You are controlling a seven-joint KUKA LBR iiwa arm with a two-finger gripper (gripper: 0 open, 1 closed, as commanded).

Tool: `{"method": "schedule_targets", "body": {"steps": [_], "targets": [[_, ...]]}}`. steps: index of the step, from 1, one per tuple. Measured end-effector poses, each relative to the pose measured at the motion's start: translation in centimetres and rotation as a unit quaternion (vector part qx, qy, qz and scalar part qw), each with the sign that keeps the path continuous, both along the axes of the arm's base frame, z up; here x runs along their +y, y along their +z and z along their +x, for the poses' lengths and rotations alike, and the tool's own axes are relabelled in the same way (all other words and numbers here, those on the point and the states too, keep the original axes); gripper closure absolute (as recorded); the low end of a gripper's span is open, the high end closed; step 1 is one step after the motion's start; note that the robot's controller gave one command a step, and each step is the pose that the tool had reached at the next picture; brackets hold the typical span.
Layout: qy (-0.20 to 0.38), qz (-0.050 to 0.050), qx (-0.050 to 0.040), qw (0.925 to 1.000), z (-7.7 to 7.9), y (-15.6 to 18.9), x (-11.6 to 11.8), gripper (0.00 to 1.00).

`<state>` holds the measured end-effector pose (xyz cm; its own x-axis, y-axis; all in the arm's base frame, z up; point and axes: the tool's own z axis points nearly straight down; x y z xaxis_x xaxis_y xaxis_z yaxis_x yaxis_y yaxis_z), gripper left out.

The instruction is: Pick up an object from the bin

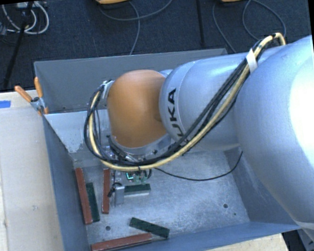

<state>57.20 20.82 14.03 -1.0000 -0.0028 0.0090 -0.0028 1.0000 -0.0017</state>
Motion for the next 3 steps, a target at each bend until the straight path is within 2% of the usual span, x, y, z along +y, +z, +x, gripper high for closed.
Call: {"method": "schedule_targets", "body": {"steps": [1, 3], "targets": [[-0.017, -0.001, -0.0014, 0.9999, 3.4, -7.54, -5.48, 0.0], [-0.02, 0.001, -0.0044, 0.9998, 3.45, -7.48, -5.43, 0.0]]}}
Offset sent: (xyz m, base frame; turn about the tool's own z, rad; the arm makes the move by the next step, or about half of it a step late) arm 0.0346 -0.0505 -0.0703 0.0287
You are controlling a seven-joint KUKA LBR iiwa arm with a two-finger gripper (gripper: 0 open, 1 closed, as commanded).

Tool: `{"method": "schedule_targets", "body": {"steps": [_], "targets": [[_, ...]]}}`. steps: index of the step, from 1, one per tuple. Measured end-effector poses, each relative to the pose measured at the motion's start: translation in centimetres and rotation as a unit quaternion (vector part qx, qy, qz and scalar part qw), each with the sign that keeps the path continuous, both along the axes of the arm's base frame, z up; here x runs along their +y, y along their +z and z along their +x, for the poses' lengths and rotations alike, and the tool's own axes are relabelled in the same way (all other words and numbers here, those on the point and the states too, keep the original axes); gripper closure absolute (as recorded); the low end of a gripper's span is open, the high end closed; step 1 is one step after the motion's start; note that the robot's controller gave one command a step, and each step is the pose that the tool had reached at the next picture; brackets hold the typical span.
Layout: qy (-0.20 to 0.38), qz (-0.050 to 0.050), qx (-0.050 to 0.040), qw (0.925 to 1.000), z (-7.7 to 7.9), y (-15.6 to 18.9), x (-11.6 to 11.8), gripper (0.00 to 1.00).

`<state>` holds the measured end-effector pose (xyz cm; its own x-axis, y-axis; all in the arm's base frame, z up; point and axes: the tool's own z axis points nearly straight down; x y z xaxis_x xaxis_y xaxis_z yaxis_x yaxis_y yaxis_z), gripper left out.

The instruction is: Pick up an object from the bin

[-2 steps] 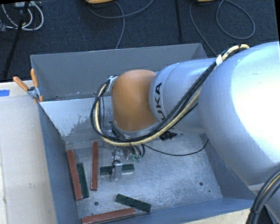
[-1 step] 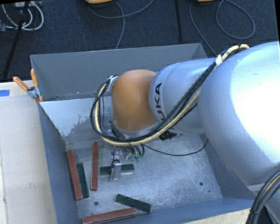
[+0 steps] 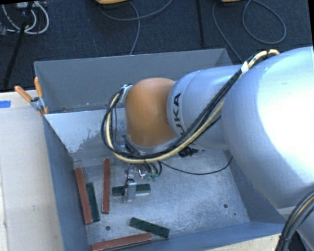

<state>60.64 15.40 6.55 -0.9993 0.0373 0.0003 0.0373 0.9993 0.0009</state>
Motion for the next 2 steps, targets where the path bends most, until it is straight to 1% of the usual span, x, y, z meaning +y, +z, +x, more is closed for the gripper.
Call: {"method": "schedule_targets", "body": {"steps": [1, 2], "targets": [[-0.003, 0.0, 0.0, 1.0, 0.0, 0.0, 0.0, 0.0], [0.031, -0.001, 0.0011, 0.9995, -0.5, 0.4, -3.1, 0.0]]}}
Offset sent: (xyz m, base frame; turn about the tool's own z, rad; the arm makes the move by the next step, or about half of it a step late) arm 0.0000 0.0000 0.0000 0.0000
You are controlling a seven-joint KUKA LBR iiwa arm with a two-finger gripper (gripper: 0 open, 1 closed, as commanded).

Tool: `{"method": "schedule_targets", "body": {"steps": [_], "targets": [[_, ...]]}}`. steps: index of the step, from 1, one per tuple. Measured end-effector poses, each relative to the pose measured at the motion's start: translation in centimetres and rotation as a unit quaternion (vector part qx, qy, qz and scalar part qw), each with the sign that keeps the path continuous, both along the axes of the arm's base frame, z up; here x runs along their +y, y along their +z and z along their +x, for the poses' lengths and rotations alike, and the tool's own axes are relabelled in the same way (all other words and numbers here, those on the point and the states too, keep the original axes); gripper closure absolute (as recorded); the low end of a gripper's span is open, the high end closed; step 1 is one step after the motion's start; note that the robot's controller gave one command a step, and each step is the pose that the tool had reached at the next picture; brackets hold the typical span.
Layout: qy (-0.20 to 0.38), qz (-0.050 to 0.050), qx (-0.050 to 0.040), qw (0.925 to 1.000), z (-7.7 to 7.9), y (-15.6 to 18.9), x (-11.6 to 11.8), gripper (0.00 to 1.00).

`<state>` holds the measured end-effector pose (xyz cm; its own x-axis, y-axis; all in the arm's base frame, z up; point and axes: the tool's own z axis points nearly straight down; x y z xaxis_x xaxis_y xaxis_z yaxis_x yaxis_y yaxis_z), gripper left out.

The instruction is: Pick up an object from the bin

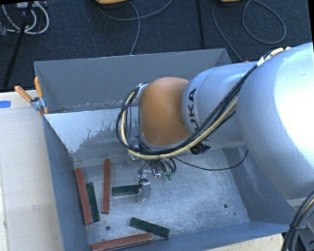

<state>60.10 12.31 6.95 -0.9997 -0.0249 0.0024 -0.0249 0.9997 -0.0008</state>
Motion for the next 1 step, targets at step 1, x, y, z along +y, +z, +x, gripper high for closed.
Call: {"method": "schedule_targets", "body": {"steps": [1], "targets": [[-0.001, 0.0, -0.0003, 1.0, 0.0, 0.04, 0.07, 1.0]]}}
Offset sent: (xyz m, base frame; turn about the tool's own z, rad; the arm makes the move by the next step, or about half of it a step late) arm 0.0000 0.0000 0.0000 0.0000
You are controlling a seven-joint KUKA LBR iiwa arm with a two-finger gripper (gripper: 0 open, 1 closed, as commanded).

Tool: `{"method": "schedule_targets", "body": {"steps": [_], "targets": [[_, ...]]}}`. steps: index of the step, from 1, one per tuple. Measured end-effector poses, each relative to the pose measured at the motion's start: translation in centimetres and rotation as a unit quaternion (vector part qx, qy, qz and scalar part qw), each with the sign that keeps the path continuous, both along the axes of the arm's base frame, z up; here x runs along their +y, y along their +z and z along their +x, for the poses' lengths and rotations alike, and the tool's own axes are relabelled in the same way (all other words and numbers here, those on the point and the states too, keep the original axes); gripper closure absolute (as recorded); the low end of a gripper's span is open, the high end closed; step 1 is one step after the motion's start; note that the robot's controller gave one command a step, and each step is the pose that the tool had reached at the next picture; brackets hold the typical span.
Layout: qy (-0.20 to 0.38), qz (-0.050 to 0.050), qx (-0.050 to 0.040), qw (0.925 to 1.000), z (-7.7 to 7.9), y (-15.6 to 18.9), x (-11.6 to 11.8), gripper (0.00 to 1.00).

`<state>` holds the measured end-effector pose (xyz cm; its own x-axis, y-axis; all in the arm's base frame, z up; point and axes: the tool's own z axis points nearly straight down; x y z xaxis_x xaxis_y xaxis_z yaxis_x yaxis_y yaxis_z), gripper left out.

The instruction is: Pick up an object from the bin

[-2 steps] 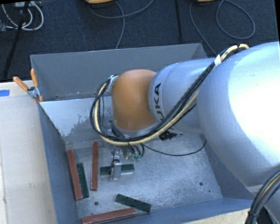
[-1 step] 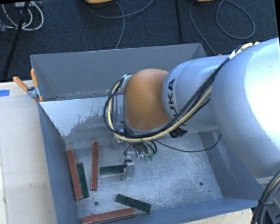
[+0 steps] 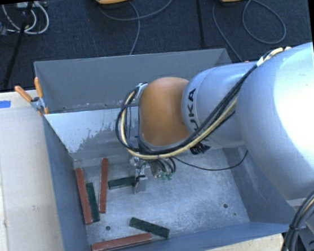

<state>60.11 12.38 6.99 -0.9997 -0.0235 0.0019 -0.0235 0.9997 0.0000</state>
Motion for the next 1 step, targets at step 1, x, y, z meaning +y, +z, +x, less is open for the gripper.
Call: {"method": "schedule_targets", "body": {"steps": [1], "targets": [[-0.001, 0.0, -0.0013, 1.0, 0.05, 0.72, -0.03, 1.0]]}}
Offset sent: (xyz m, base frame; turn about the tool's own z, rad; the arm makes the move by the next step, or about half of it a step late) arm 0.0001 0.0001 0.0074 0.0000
